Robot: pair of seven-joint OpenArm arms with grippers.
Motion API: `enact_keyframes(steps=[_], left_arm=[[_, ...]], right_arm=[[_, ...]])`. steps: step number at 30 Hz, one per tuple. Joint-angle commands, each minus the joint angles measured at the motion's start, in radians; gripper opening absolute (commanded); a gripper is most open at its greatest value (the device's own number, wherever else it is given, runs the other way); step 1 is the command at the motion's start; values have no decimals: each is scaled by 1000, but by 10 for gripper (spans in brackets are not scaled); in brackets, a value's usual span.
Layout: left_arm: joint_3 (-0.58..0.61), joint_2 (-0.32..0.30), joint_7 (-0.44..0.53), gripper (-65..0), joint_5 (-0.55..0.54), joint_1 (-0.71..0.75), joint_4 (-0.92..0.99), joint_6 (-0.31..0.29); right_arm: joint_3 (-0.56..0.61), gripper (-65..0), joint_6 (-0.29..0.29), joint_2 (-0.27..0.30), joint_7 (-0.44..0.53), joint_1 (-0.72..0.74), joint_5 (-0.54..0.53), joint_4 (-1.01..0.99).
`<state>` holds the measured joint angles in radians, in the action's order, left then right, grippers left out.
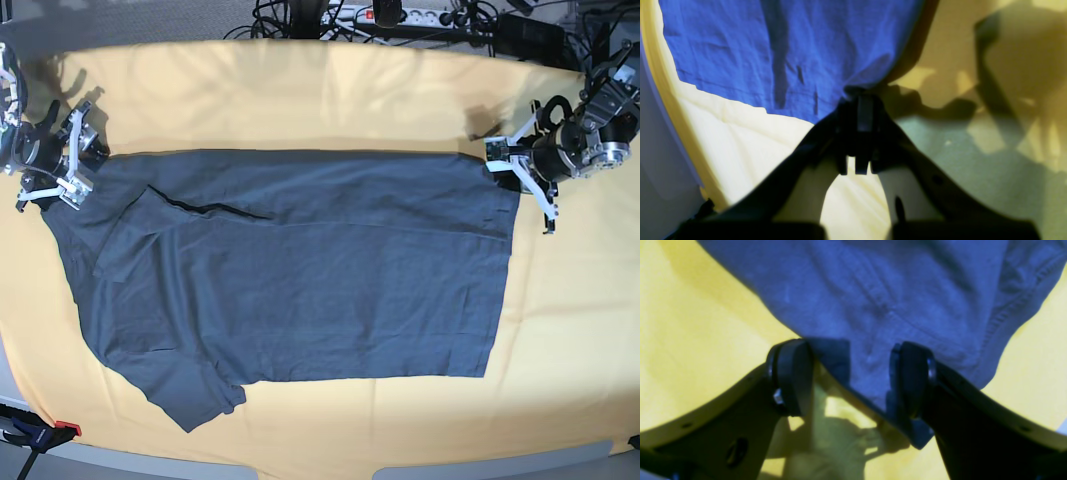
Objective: Fold the T-shirt properly
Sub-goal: 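Release the fold and regrasp the folded edge with both grippers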
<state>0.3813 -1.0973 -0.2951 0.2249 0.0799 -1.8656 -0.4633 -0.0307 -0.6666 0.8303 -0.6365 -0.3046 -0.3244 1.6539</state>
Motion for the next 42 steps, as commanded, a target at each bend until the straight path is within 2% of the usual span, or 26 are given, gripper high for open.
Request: enact_keyframes(steps=[1,5,8,13,15,20,22,25,31,32,33,35,36,39,42], left_arm=[[-9,-22,3,-639,-1,-13,-14,11],[-9,-22,3,-639,-1,-14,-14,11],[-9,-23,3,-639,-1,-14,-14,12],[-9,-23,3,-639,-1,-14,-14,12],[-9,-23,3,-639,-1,-14,-14,12],[-9,-23,3,-639,-1,-14,-14,12],[-9,-23,3,-639,-1,-14,-14,12],[-9,-23,3,-639,-1,-14,-14,12],[-9,-22,3,-639,0,-14,-14,12],[-9,-22,3,-643,-1,-14,-14,12],[-9,-22,3,-650,0,-14,-14,12],[-9,-23,3,-650,0,-14,-14,12],[-9,-23,3,-650,0,-14,-14,13],[-9,-25,3,-650,0,-14,-16,12],[-9,-52,3,-650,-1,-14,-43,11]], right_arm=[[-10,-232,49,24,-70,0,125,-25],[-10,-232,131,24,-64,0,200,-36],[-10,-233,180,24,-96,0,255,-36],[-10,-233,180,26,-177,-1,251,-36],[-10,-233,181,26,-179,-1,247,-36],[-10,-234,166,26,-92,0,160,-36],[-10,-270,145,26,-57,0,139,-36],[-10,-335,143,26,-36,0,138,-36],[-10,-337,143,26,-10,0,138,-36],[-10,-360,146,26,10,0,138,-36],[-10,-427,153,26,17,0,138,-36],[-10,-625,155,26,9,3,138,-36],[-10,-650,164,26,3,3,138,-36],[-10,-650,177,26,-13,3,138,-32],[-10,-650,176,27,-63,2,138,-14]])
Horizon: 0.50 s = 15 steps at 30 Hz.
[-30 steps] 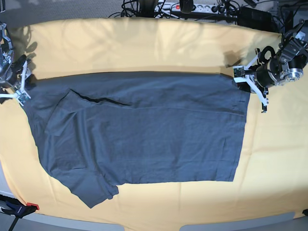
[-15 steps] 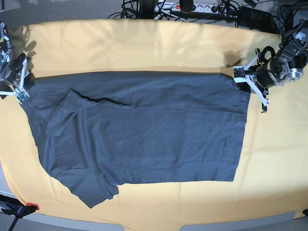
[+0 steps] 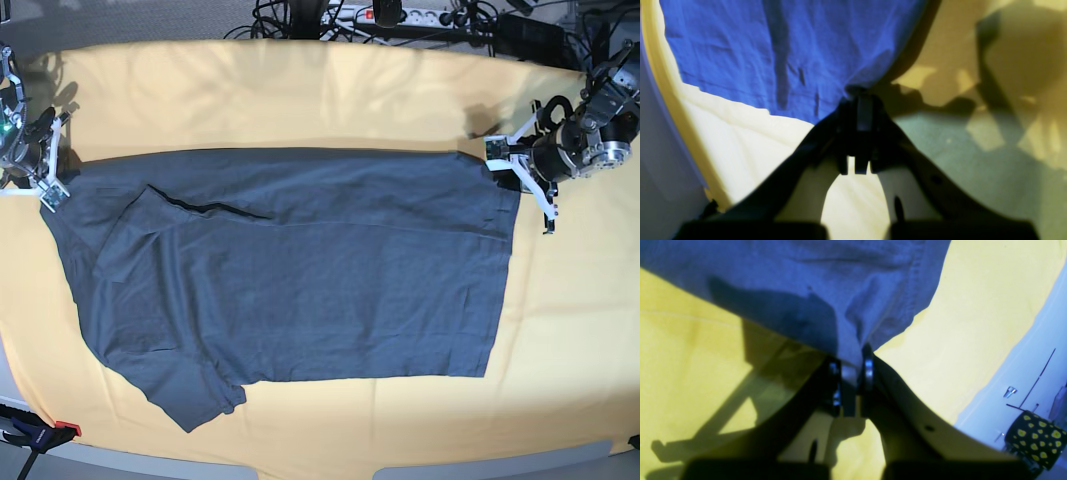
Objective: Fold the T-shirt properly
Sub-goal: 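Release the fold and regrasp the folded edge with both grippers, then drag the folded edge back with both grippers to smooth the shirt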
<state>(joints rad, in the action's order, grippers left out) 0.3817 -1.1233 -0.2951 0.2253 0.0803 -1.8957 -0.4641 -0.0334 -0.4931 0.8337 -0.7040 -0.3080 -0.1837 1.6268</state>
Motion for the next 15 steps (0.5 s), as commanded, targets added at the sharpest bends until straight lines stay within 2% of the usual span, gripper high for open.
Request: enact_keyframes(steps=[1,4,7,12,15], left_arm=[[-10,-43,3,-650,-1,-14,-26,12],[-10,-105,3,-650,-7,-14,-75,12],[-10,-164,2,-650,-68,-14,-120,8],[-10,-231,-1,-650,-122,-14,-180,-102],[-10,-268,-1,-650,-126,-14,-190,-126]], right_arm=[[-7,-650,2,27,-22,5,-4,24],[-8,-650,-17,55,-78,-4,-34,59],[-8,-650,-40,104,-132,-16,-154,93],[-8,-650,-90,156,-227,-16,-264,146],[-8,-650,-113,168,-244,-17,-293,150]])
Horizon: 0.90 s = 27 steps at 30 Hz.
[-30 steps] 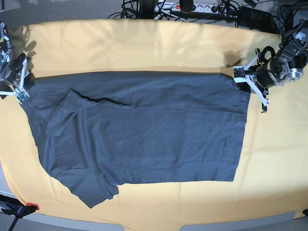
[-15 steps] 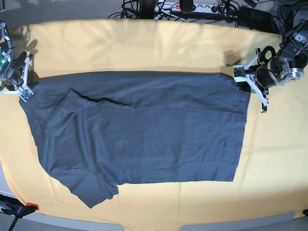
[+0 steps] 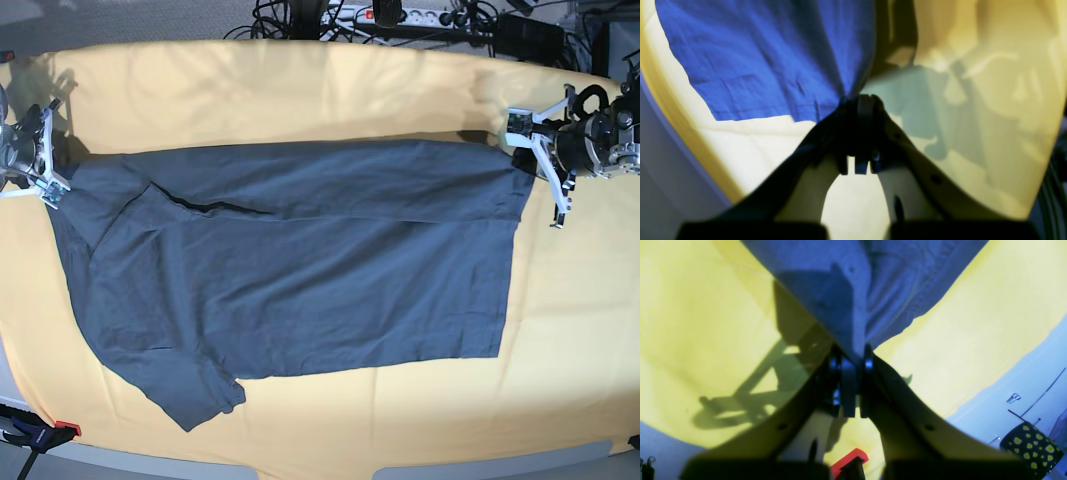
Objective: Fold the T-shirt properly
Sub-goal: 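Drag the folded edge back with both grippers to smooth the shirt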
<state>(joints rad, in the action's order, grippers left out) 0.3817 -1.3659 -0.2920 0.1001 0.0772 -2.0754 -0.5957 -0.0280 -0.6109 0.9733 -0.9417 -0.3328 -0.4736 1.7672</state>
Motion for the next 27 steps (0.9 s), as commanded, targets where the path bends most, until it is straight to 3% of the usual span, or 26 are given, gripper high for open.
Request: enact_keyframes(steps=[1,9,14,17,23,27], left_arm=[[-10,-37,-4,-650,-1,-11,-10,6],[-10,-92,-3,-650,-5,-11,-11,1],[-10,-92,1,-650,-31,-11,-11,-64],[-10,-92,1,-650,-70,-11,-11,-102],[-10,-115,6,-650,-87,-11,-13,-102],[-10,-163,13,-650,-87,-11,-13,-102]], right_arm=[[-13,-650,-3,27,-14,8,-3,10],[-13,-650,-18,88,-69,-72,-22,23],[-13,-650,8,167,-111,-137,-127,116],[-13,-650,11,182,-119,-169,-169,167],[-13,-650,-55,182,-213,-196,-182,195],[-13,-650,-87,190,-257,-196,-185,195]])
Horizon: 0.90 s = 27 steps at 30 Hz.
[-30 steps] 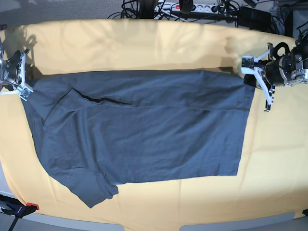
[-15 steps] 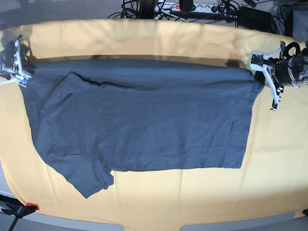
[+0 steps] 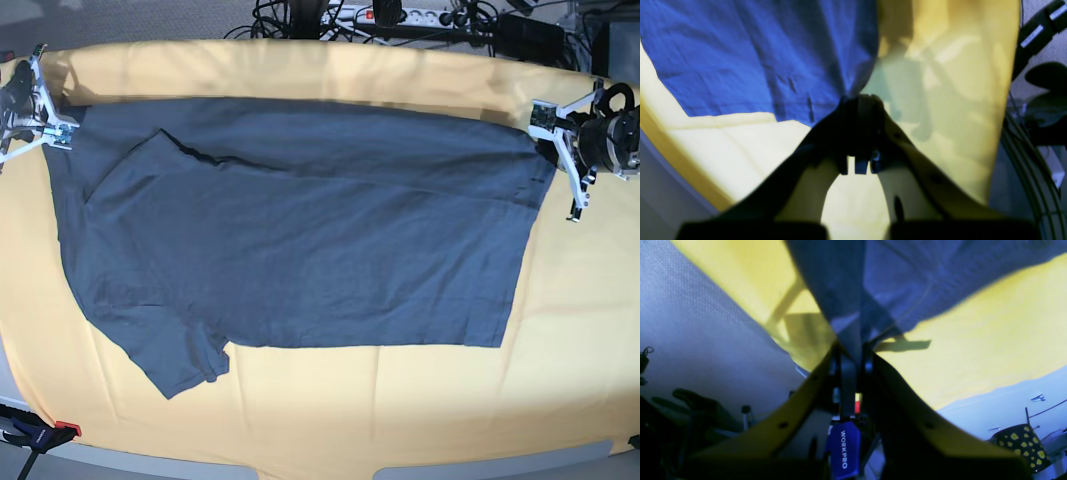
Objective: Fold the T-shirt properly
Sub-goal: 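Drag the folded edge back with both grippers to smooth the shirt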
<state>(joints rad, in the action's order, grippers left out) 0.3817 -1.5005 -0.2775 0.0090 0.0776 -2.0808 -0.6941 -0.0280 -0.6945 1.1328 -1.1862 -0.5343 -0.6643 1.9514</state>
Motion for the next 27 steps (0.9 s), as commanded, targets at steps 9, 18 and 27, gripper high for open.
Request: enact_keyframes(steps=[9,18,27], left_arm=[[-10,-53,16,-650,-82,-10,-53,-4],[-10,-53,-28,-650,-119,-8,-89,-4],[-10,-53,-53,-650,-177,-8,-78,-4]], right_arm=[[-13,-650,-4,54,-17,5,-18,10],[-13,-650,-4,54,-87,5,-105,10],[-13,-650,-4,54,-87,5,-106,10]])
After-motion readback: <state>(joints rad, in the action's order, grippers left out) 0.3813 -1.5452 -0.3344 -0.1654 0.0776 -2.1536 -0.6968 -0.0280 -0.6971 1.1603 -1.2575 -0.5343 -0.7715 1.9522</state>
